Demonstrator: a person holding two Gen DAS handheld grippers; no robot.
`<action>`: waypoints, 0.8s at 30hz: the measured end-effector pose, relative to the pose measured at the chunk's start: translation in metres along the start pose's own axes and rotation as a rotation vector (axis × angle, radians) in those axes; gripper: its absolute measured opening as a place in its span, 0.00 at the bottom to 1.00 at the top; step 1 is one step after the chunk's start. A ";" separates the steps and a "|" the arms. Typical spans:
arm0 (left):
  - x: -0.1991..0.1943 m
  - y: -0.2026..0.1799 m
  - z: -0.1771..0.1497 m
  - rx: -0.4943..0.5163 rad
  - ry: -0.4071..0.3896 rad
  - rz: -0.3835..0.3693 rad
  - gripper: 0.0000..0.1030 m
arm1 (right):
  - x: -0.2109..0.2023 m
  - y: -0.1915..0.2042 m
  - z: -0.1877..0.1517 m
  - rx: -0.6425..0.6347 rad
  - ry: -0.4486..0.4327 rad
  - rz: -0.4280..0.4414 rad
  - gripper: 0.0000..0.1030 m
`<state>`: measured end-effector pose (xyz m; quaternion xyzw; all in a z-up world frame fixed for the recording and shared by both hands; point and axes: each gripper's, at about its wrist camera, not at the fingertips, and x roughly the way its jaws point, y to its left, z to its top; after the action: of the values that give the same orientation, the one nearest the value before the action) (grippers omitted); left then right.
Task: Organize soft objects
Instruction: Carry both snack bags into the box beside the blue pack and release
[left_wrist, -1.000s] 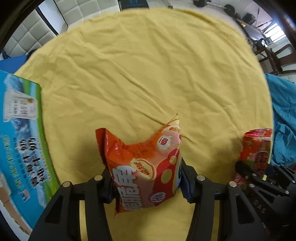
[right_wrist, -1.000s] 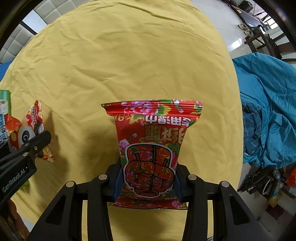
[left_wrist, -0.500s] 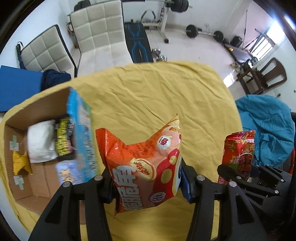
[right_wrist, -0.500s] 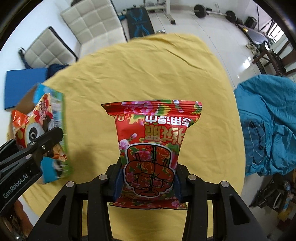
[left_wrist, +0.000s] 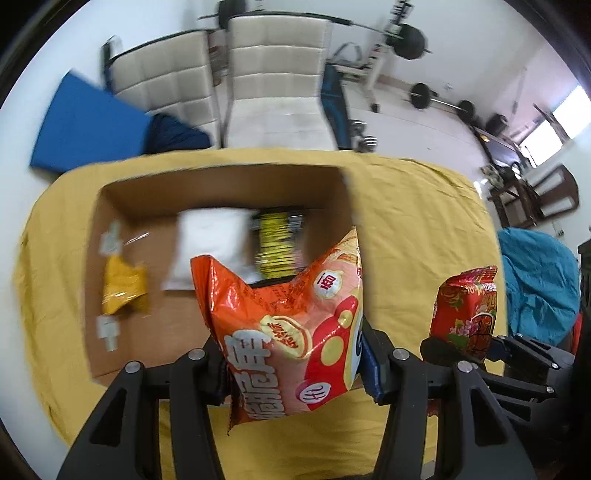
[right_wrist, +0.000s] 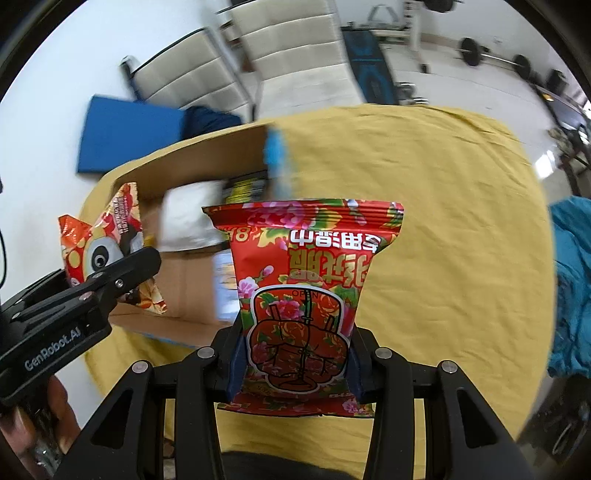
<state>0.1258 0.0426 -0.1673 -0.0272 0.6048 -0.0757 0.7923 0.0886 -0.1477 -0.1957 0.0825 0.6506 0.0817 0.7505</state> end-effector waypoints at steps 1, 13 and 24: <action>-0.001 0.018 -0.001 -0.020 0.005 0.007 0.49 | 0.007 0.012 0.001 -0.013 0.008 0.009 0.44; 0.066 0.164 -0.019 -0.160 0.217 -0.020 0.50 | 0.135 0.123 0.012 -0.083 0.149 0.054 0.44; 0.134 0.203 -0.033 -0.188 0.404 -0.147 0.52 | 0.194 0.145 0.007 -0.087 0.251 0.048 0.45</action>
<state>0.1461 0.2237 -0.3314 -0.1292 0.7519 -0.0806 0.6415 0.1204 0.0382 -0.3483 0.0546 0.7330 0.1377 0.6640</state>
